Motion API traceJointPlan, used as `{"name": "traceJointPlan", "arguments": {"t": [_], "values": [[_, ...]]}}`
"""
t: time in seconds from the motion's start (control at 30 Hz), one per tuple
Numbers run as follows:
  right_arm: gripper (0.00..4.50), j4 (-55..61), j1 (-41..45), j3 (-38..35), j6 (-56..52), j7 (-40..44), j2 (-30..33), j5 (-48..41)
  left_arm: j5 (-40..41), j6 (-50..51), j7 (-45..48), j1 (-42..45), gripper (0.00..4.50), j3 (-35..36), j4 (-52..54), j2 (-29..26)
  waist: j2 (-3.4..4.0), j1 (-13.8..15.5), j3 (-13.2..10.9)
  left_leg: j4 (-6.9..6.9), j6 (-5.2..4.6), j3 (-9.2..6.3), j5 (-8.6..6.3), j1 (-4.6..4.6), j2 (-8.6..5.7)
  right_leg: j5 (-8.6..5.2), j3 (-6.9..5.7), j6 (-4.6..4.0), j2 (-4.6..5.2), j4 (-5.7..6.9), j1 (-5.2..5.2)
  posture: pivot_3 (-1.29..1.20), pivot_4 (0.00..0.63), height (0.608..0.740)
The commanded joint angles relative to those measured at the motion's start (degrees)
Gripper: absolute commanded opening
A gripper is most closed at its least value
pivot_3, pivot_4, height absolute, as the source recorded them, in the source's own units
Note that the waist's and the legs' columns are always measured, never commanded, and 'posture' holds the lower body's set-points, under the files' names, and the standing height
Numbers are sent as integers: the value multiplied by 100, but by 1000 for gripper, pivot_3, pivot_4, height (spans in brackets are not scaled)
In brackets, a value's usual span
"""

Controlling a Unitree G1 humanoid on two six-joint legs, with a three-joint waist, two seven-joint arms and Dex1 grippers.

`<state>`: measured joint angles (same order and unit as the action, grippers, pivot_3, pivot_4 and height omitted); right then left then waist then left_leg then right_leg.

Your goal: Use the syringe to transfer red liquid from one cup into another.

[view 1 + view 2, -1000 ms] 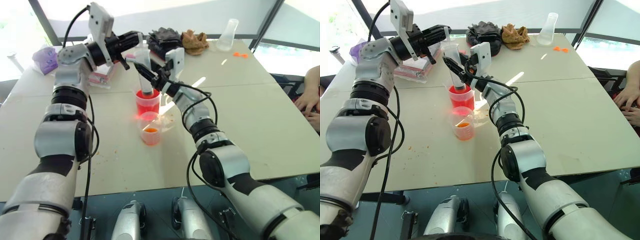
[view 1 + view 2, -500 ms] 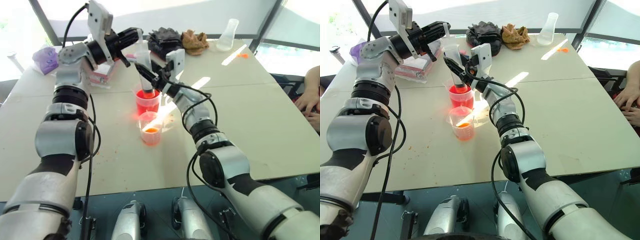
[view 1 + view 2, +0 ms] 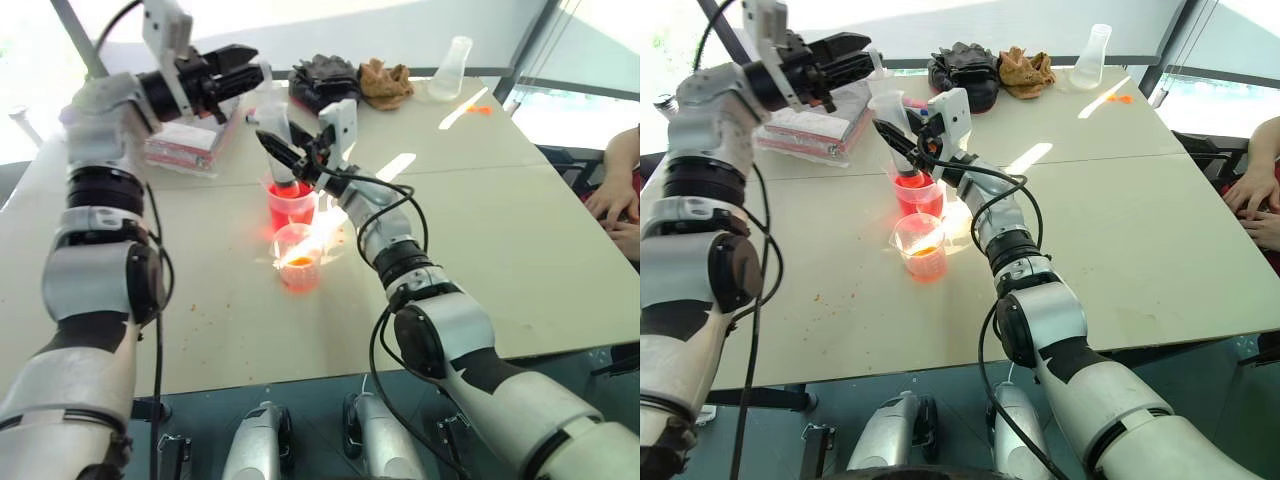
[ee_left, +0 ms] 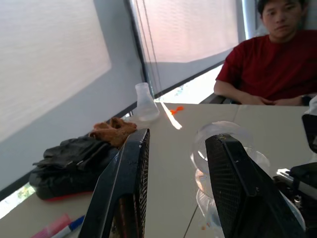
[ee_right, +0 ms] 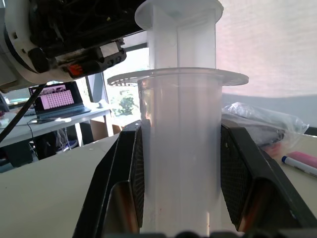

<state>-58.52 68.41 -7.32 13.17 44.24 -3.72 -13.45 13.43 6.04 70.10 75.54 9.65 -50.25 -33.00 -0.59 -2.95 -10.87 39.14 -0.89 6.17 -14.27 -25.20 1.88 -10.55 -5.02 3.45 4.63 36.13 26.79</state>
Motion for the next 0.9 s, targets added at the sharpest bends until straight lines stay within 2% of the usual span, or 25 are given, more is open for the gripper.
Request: {"name": "traceJointPlan", "arguments": {"t": [0.03, 0.17, 0.37, 0.47, 0.57, 0.73, 0.9], "values": [[1455, 153, 263, -83, 76, -178, 62, -55, 442, 977, 565, -549, 1903, -32, 1424, -527, 0, 3, 0, 0, 4, -2, 2, 0, 1, 0, 0, 0, 0, 0, 0, 0, 150, 740], [1455, 263, 477, -264, 6, -329, 273, -220, 772, 1915, 474, -1566, 1903, 74, 2871, -1007, 1, 41, 0, 1, 7, -4, 4, 2, 4, 0, 4, 0, 2, 2, -1, 0, 150, 740], [1455, 864, 507, -311, -292, -288, 492, -401, 1173, 2563, -126, -2145, 1903, 411, 3721, -1195, -2, 98, 1, 5, 6, -17, 4, -1, -1, 0, 4, -1, 4, -1, -8, 0, 150, 740], [1455, 1723, 363, -278, -679, -340, 580, -569, 1356, 2738, -399, -2362, 1903, 560, 4027, -1221, -1, 76, 0, 4, 6, -17, 4, 0, 0, 0, 4, -1, 4, 0, -7, 0, 150, 740], [1455, 3080, -24, -177, -1444, -445, 664, -876, 1537, 2862, -604, -2535, 1903, 628, 4286, -1210, -1, 74, 1, 3, 7, -18, 4, 0, 1, 0, 4, -1, 3, 1, -6, 0, 150, 740], [1455, 6030, -1547, 342, -3439, -746, 888, -1667, 1730, 2933, -813, -2694, 1903, 586, 4554, -1146, -4, 102, 3, 5, 7, -20, 4, 2, 1, 0, 4, -1, 3, 1, -11, 0, 150, 740], [1455, 7359, -2428, 555, -4590, -1244, 894, -2314, 1790, 2883, -747, -2602, 1903, 405, 4494, -1149, -4, 105, 3, 5, -18, -19, -10, 6, -1, 0, 4, -2, 3, 0, -9, 0, 150, 740]]}}
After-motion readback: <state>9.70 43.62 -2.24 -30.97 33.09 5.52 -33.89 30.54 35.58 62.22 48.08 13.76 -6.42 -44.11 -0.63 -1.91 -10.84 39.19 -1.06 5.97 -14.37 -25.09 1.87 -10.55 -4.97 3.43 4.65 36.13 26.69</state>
